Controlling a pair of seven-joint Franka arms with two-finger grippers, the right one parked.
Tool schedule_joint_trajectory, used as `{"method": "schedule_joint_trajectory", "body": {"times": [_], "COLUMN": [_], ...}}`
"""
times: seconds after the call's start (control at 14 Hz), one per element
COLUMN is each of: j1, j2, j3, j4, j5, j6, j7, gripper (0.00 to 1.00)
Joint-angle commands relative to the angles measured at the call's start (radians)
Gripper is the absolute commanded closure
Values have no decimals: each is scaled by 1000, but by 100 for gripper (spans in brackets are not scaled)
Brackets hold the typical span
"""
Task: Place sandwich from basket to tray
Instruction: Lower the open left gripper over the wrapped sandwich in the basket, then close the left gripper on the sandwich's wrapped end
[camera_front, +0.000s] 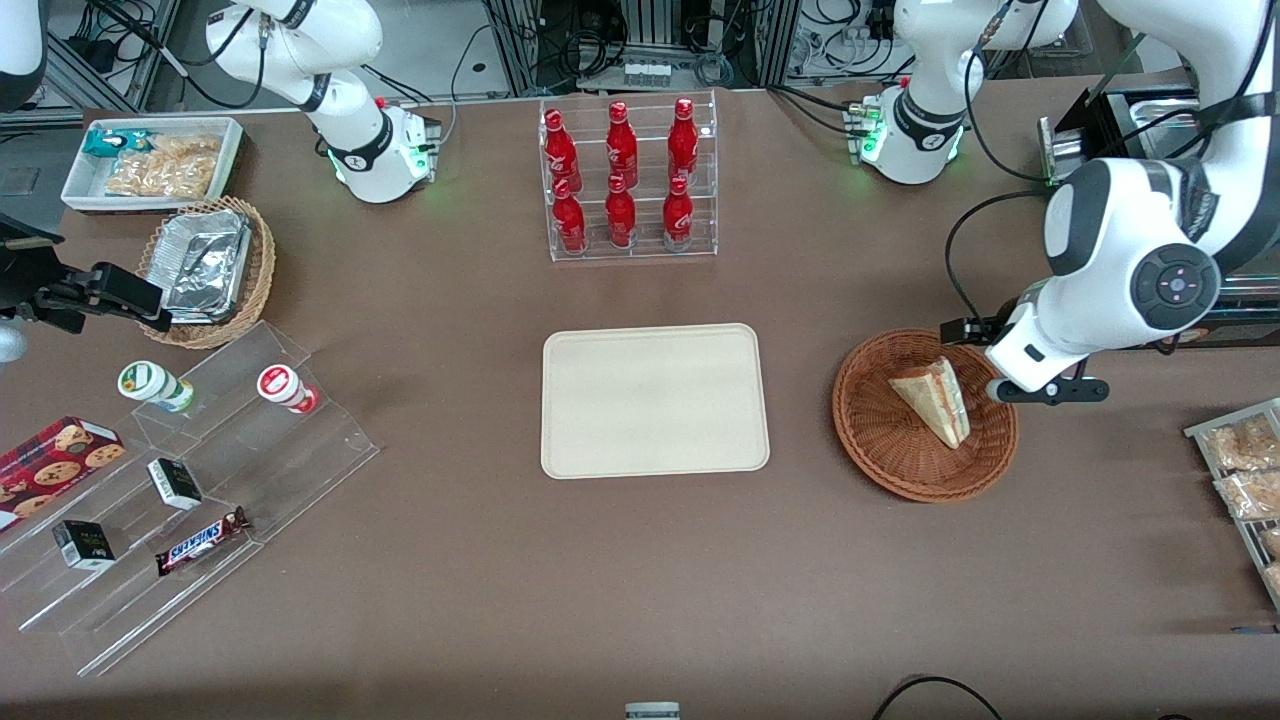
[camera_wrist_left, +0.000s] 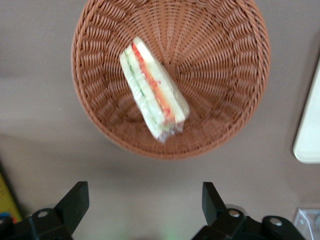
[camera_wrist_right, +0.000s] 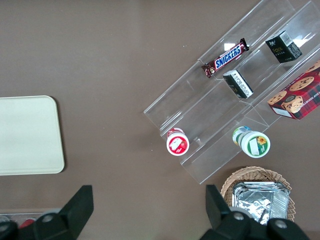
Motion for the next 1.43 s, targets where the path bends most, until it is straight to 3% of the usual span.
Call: {"method": "schedule_joint_trajectory", "body": {"times": [0.0,0.29,0.86,1.29,1.36], "j1": [-7,-12,-33,-28,-28], "j2": [-36,-42,-4,56,56], "j3": [3,1,1,3,3], "j4": [-106,-233,-348,-347,-344], "j5": [5,5,5,5,5], "j6": [127,355,638,641,641], "j7": [-57,-215,-626,-636,-636], "gripper": [0,0,0,1,11]}}
